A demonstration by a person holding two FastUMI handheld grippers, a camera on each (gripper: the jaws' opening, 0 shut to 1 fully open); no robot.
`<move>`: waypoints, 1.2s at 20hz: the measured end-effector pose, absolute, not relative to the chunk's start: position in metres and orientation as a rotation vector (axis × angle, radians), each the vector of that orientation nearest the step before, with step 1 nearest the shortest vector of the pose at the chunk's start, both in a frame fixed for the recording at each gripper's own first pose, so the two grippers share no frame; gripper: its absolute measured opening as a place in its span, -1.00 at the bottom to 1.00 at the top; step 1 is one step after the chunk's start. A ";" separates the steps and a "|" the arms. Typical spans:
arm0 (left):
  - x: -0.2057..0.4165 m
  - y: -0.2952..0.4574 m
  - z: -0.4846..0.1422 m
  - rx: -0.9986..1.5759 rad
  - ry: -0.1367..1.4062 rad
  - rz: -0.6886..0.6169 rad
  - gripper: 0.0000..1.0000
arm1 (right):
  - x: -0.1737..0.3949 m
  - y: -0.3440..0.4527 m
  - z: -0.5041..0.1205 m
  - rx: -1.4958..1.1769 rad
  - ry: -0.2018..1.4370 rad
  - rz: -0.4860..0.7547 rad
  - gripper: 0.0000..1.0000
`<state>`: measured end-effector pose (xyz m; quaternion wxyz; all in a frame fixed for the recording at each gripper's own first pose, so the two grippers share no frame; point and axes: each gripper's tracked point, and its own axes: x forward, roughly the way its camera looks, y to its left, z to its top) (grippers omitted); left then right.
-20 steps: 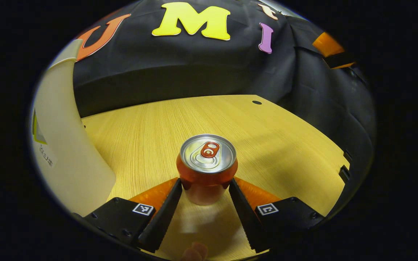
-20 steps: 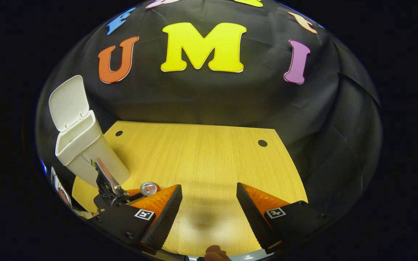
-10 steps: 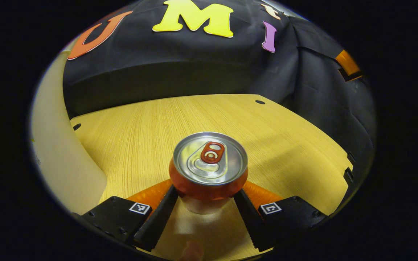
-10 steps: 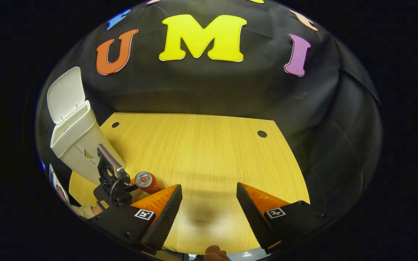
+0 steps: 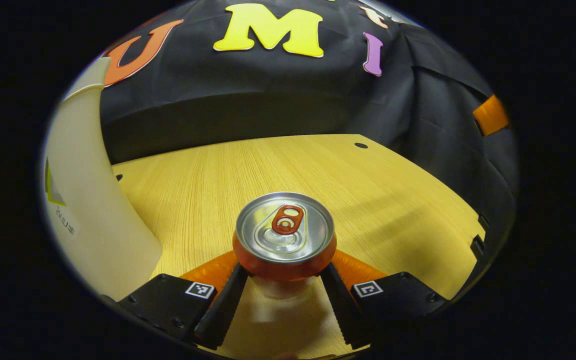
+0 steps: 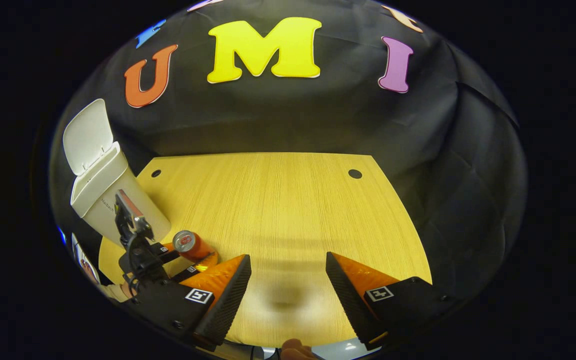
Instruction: Press the lid of the desktop garbage bin to open it, pick up the crumpled paper on the desktop and throw it into the bin, then pick up the pop can on the desktop and drop it into the bin, and finally close the garbage bin lid.
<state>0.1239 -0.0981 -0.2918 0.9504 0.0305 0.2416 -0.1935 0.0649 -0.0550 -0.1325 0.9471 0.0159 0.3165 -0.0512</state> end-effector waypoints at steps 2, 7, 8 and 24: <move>0.114 -0.089 -0.277 0.053 0.490 -0.370 0.70 | 0.062 -0.058 -0.131 0.030 0.639 -0.096 0.89; 0.078 -0.067 -0.218 0.052 0.499 -0.291 0.70 | 0.049 -0.066 -0.147 0.039 0.668 -0.061 0.90; 0.069 -0.059 -0.198 0.055 0.486 -0.270 0.70 | 0.045 -0.070 -0.151 0.029 0.676 -0.043 0.90; 0.093 0.101 0.015 0.052 0.339 0.110 0.70 | 0.095 -0.051 -0.134 0.129 0.639 0.065 0.89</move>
